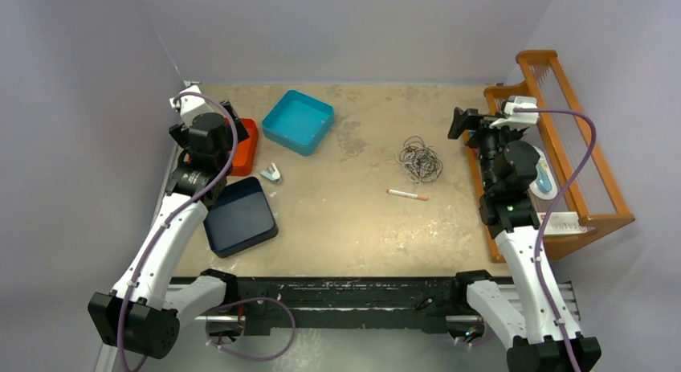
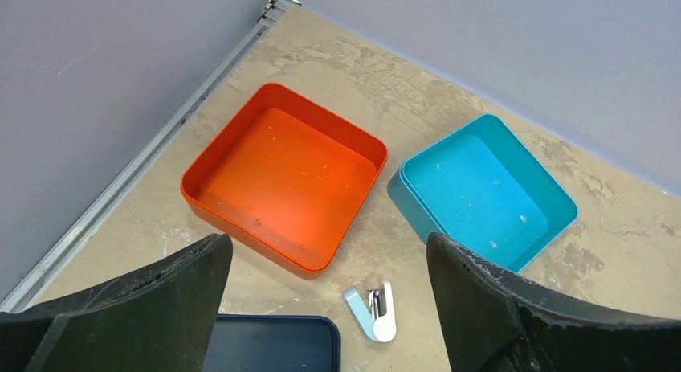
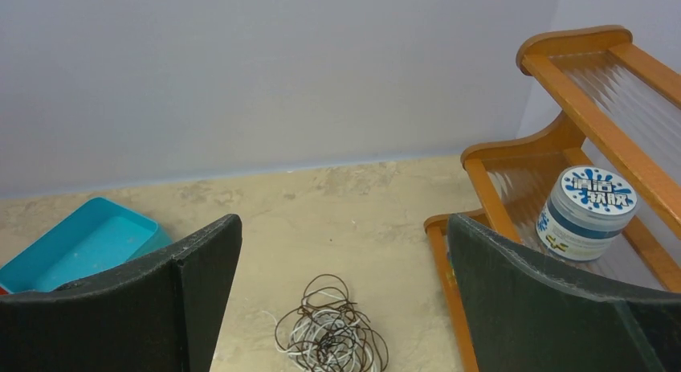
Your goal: Untangle the cables
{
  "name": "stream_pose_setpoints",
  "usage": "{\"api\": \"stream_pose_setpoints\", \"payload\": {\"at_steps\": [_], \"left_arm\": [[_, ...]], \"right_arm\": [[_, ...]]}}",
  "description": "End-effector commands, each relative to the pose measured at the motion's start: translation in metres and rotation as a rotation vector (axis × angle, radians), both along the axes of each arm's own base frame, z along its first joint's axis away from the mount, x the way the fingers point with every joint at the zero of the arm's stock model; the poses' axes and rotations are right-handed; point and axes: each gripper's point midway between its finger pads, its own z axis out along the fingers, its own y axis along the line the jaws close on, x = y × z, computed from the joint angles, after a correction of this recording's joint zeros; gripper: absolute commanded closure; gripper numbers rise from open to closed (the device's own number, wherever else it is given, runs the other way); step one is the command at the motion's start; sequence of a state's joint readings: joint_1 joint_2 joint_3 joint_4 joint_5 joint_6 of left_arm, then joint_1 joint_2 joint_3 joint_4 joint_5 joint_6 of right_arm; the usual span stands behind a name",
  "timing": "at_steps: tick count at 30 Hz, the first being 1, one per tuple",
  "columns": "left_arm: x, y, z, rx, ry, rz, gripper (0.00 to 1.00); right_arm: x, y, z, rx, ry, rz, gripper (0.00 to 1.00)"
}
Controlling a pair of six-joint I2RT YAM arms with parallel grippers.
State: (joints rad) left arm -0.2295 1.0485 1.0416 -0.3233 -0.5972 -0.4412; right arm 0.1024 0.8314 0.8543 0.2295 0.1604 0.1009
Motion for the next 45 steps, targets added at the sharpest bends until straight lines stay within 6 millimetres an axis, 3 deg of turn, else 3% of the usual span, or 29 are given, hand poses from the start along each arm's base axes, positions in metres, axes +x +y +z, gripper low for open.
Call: {"api": "stream_pose_setpoints", "payload": {"at_steps": [1, 10, 15, 21, 25, 29, 32, 37, 45], "left_arm": [[-0.001, 0.000, 0.029, -0.004, -0.078, -0.010, 0.09], [0.001, -0.002, 0.026, -0.006, -0.073, -0.017, 0.09], [0.002, -0.005, 0.027, -0.002, -0.073, -0.028, 0.09], [0.007, -0.010, 0.024, -0.008, -0.072, -0.050, 0.09], [0.014, -0.018, 0.021, -0.010, -0.059, -0.088, 0.08], [0.032, -0.035, 0.004, -0.027, 0.025, -0.158, 0.08], [0.047, -0.043, -0.020, -0.037, 0.120, -0.167, 0.07], [0.067, -0.033, -0.049, -0.034, 0.211, -0.058, 0.00], [0.113, -0.041, -0.086, -0.045, 0.173, -0.036, 0.00]], "right_arm": [[-0.005, -0.006, 0.024, 0.021, -0.089, -0.036, 0.00], [-0.001, -0.020, 0.013, 0.041, -0.035, -0.122, 0.01], [0.003, -0.018, 0.007, 0.062, -0.017, -0.113, 0.01], [0.015, -0.029, -0.010, 0.141, 0.029, -0.204, 0.01], [0.020, -0.024, -0.021, 0.140, 0.080, -0.180, 0.01], [0.022, -0.018, -0.035, 0.089, 0.141, -0.145, 0.01], [0.024, -0.009, -0.046, 0.070, 0.175, -0.093, 0.01], [0.029, 0.015, -0.064, 0.099, 0.211, 0.035, 0.01], [0.035, 0.047, -0.090, 0.117, 0.317, 0.199, 0.00]]}}
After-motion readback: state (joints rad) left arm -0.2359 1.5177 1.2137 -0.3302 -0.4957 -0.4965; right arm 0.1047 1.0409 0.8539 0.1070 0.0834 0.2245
